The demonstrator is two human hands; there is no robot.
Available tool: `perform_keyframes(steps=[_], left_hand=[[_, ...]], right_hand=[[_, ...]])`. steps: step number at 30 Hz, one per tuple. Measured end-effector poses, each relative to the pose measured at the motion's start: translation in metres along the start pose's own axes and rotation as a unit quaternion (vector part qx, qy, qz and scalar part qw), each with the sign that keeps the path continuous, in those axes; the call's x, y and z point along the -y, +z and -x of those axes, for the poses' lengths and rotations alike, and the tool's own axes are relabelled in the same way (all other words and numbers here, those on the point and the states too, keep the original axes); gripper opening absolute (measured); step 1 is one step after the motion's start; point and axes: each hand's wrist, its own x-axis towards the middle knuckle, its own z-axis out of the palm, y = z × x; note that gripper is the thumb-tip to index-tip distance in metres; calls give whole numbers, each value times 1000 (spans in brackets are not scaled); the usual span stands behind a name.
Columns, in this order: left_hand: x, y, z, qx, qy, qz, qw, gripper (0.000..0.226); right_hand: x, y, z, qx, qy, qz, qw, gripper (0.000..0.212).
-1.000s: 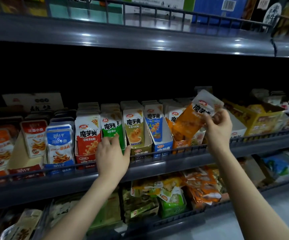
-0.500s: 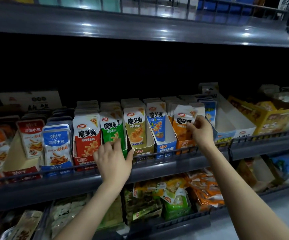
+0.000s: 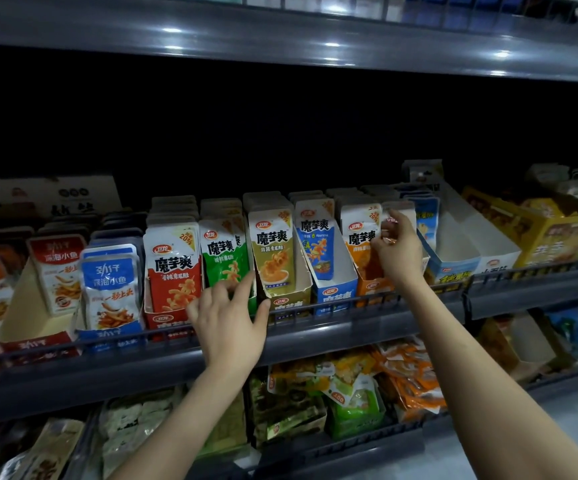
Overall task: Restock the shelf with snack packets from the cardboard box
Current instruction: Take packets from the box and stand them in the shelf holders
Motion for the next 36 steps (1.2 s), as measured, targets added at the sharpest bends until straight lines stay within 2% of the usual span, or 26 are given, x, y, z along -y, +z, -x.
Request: perform_keyframes(steps=[6, 10, 14, 19, 22, 28, 31, 34, 36], left_hand=[[1, 0, 1, -9, 5, 4, 1000, 49], [-1, -7, 1, 23, -10, 21, 999, 49], [-1, -24, 12, 18, -11, 47, 999, 46], [17, -57, 48, 23, -22, 47, 998, 42], [43, -78, 84, 26, -40, 36, 998, 40], [118, -101, 188, 59, -97, -13, 993, 34], [157, -103, 249, 107, -133, -42, 984, 32], [191, -99, 305, 162, -168, -62, 970, 24], [207, -94, 337, 195, -180, -65, 962, 30]], right_hand=[[-5, -4, 2, -2, -13, 16, 1000, 41], [-10, -15, 15, -27, 4, 8, 1000, 41], [-6, -30, 43, -31, 3, 10, 999, 34], [3, -38, 103, 4, -2, -10, 1000, 20], [9, -35, 155, 48, -2, -23, 999, 13], [-9, 2, 269, 192, 48, -48, 979, 10], [-32, 28, 330, 252, 76, -33, 964, 8], [-65, 54, 386, 316, 112, -2, 942, 15], [-88, 68, 418, 349, 150, 15, 925, 18]])
